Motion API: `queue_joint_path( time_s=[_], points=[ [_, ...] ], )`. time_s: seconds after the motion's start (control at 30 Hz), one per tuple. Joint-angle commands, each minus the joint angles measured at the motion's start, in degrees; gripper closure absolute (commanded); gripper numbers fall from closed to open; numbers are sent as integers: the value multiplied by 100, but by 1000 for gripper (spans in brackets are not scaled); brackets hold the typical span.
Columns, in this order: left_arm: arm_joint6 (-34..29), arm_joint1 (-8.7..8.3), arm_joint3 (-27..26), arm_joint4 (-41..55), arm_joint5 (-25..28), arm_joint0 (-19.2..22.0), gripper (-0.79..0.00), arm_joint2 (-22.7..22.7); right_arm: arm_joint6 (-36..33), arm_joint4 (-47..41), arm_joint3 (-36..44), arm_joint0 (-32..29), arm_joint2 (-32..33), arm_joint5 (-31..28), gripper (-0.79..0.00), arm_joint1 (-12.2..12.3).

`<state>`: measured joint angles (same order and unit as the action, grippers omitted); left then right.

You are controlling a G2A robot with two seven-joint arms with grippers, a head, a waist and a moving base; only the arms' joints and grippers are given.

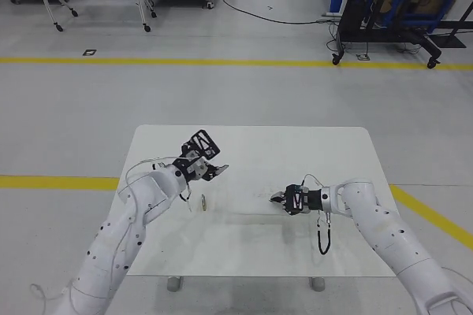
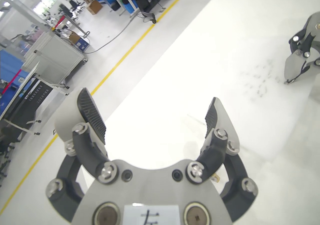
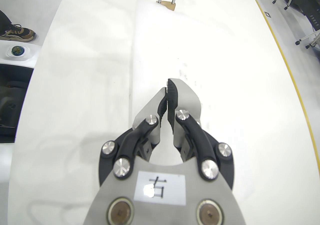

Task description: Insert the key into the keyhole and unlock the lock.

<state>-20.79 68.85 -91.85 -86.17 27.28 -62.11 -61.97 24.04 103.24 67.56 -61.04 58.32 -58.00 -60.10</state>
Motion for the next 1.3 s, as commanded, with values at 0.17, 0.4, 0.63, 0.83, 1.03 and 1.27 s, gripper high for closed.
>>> queue_joint_path(
  time_s=[0.17,0.4,0.63,0.83,1.03,1.27],
  points=[
    [217,336,1017,-169,-492,719,-785,1194,0,0,0,0,0,0,0,0],
    [354,497,1503,-95,-784,932,-785,1454,-152,-20,26,-71,-30,99,0,-4],
    [353,555,1604,-132,-771,875,-785,1560,-525,-154,-26,-78,-78,137,0,-7],
    [306,637,1757,-260,-557,868,-785,1836,-636,-216,-12,-41,-128,167,0,-8],
    [253,727,1922,-368,-403,935,-785,2060,-670,-275,-23,-48,-135,214,0,7],
    [340,822,2187,-520,-438,890,-785,2277,-632,-315,-103,-30,-179,242,0,17]
  ],
)
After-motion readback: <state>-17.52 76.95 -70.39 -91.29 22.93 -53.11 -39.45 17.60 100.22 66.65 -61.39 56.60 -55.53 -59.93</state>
